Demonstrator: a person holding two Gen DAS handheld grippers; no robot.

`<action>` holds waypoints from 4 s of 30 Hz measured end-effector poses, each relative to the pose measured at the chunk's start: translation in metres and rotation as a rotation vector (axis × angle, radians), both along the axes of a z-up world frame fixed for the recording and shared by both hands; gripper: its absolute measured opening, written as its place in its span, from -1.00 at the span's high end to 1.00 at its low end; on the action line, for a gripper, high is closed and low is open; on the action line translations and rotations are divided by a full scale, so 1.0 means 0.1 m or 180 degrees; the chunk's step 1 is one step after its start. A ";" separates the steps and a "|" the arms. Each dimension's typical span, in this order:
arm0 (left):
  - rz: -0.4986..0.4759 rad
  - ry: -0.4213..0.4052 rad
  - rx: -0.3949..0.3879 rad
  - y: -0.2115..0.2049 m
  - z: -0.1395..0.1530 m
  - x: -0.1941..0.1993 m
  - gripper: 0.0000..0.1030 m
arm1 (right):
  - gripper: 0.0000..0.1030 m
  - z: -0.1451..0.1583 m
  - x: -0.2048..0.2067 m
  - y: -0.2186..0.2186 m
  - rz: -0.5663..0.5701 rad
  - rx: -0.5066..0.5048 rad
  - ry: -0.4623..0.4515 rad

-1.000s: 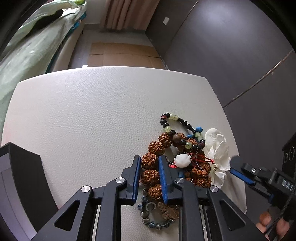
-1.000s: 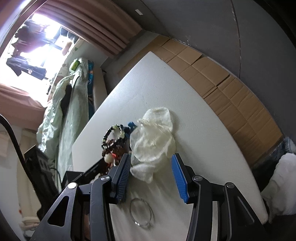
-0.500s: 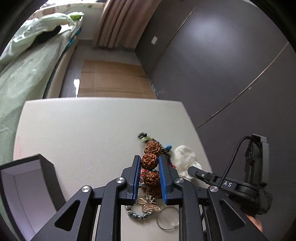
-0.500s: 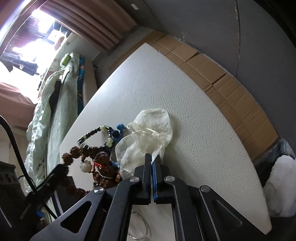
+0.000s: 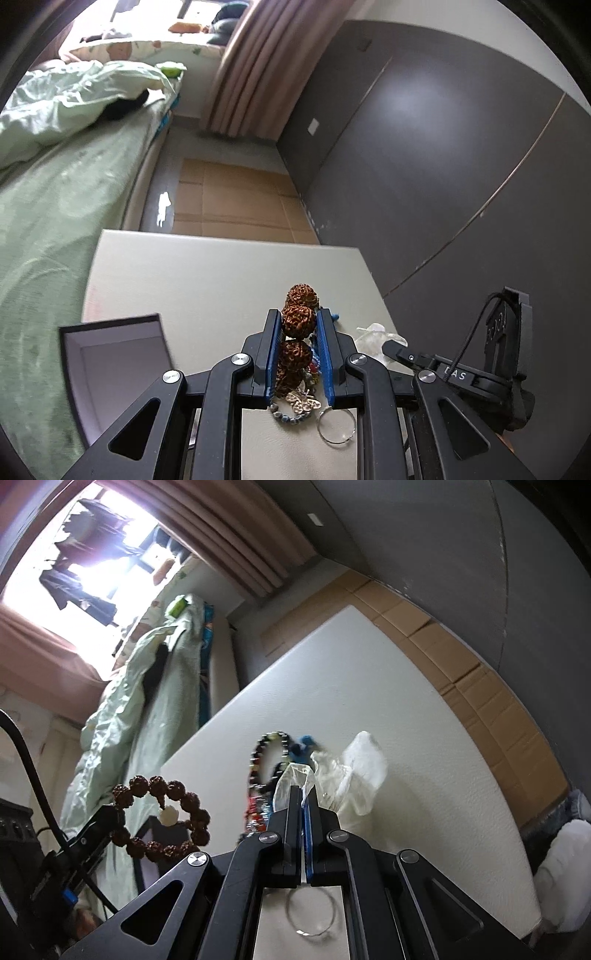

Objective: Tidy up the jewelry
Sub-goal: 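Close left tool on brown bead bracelet while right tool grasps white cloth, then drop brown bracelet into black box with left tool while right carries cloth there, then reach left tool to dark beaded bracelet and close on it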

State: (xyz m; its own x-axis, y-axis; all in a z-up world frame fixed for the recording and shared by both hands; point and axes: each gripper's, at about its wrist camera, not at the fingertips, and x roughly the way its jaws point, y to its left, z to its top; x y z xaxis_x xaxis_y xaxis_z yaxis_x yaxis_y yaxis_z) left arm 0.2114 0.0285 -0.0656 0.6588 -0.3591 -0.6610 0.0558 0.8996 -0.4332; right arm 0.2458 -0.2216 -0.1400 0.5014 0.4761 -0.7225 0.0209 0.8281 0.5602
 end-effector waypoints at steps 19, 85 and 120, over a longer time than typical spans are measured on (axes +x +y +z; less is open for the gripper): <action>0.0428 -0.0442 -0.0111 0.55 0.50 -0.55 0.61 | 0.94 0.45 -0.30 0.58 0.0597 0.0360 -0.0615; -0.0138 0.0338 0.0471 -0.05 -0.13 -0.26 -0.17 | -0.33 0.18 -0.39 0.22 0.0679 -0.0653 -0.0117; -0.0352 0.1032 0.1134 -0.72 -1.10 -0.05 0.83 | -0.32 -0.24 -0.61 0.24 0.1424 -0.1471 0.0069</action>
